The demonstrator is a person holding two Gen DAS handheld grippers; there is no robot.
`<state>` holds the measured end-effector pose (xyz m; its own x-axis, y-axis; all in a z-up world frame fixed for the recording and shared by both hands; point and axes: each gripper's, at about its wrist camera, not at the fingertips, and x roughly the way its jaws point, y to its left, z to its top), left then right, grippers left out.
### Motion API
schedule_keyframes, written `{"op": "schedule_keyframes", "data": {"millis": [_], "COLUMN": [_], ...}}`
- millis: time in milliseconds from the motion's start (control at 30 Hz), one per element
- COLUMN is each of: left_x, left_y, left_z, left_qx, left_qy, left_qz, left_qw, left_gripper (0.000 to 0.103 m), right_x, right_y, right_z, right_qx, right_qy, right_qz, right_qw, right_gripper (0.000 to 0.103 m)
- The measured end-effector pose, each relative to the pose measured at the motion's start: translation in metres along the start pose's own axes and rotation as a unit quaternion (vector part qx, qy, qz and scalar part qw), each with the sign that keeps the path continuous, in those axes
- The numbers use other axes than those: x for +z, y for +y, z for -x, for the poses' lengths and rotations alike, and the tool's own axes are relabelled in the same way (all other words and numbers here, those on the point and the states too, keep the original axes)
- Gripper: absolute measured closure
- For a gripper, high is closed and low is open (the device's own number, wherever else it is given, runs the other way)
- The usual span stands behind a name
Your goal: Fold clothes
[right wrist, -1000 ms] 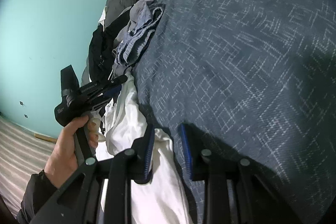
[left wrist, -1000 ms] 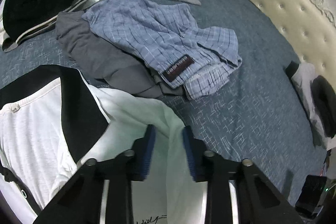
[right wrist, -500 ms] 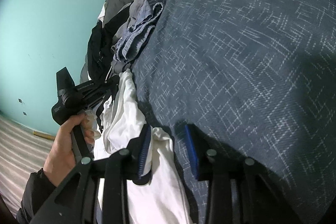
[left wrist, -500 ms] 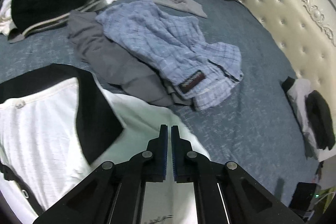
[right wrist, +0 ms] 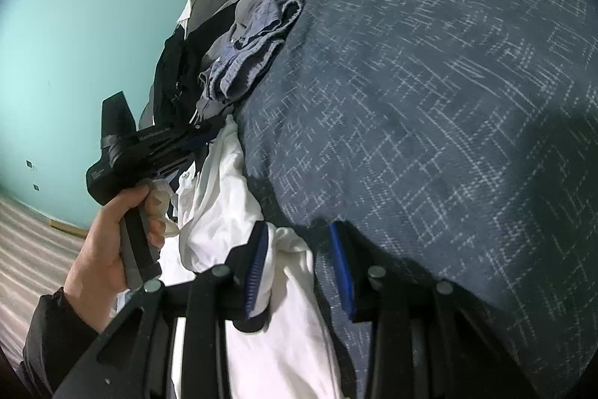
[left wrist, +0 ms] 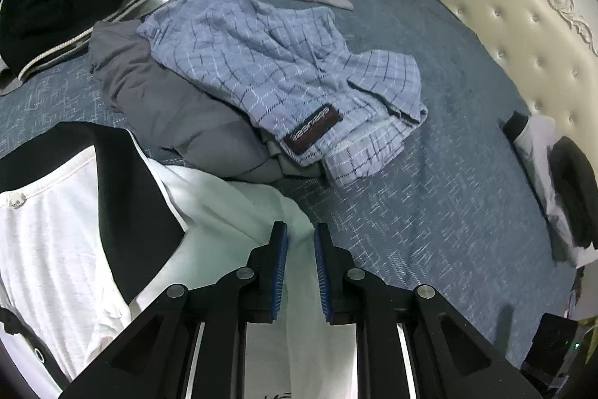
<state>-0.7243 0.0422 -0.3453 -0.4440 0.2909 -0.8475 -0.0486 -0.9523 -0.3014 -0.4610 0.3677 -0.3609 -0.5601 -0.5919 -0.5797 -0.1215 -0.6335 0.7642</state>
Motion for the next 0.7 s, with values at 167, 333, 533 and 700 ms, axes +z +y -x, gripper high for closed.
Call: {"op": "schedule_keyframes", "data": {"millis": [167, 333, 533, 700], "left_x": [-0.002, -0.001, -0.001, -0.001], "left_y": [0.006, 0.012, 0.013, 0.013], "left_z": [0.005, 0.011, 0.017, 0.019], "left_qx": [0.003, 0.007, 0.006, 0.006], "left_qy": [-0.016, -0.025, -0.03, -0.033], "left_qz": [0.003, 0.009, 0.006, 0.005], "left_qw": [0.9999, 0.9996, 0.9995, 0.9994], "left_gripper": [0.099, 0.099, 0.099, 0.099], "right_x": [0.0, 0.002, -0.001, -0.005], "right_y": [0.004, 0.011, 0.02, 0.026], "right_z": [-0.004, -0.008, -0.015, -0.021], "right_qx": [-0.008, -0.021, -0.037, -0.041], "right_qy": [0.003, 0.003, 0.005, 0.012], "right_qz": [0.012, 0.034, 0.072, 0.099], "right_qw": [1.0, 0.999, 0.997, 0.994], "right_gripper": [0.069, 0.07, 0.07, 0.086]}}
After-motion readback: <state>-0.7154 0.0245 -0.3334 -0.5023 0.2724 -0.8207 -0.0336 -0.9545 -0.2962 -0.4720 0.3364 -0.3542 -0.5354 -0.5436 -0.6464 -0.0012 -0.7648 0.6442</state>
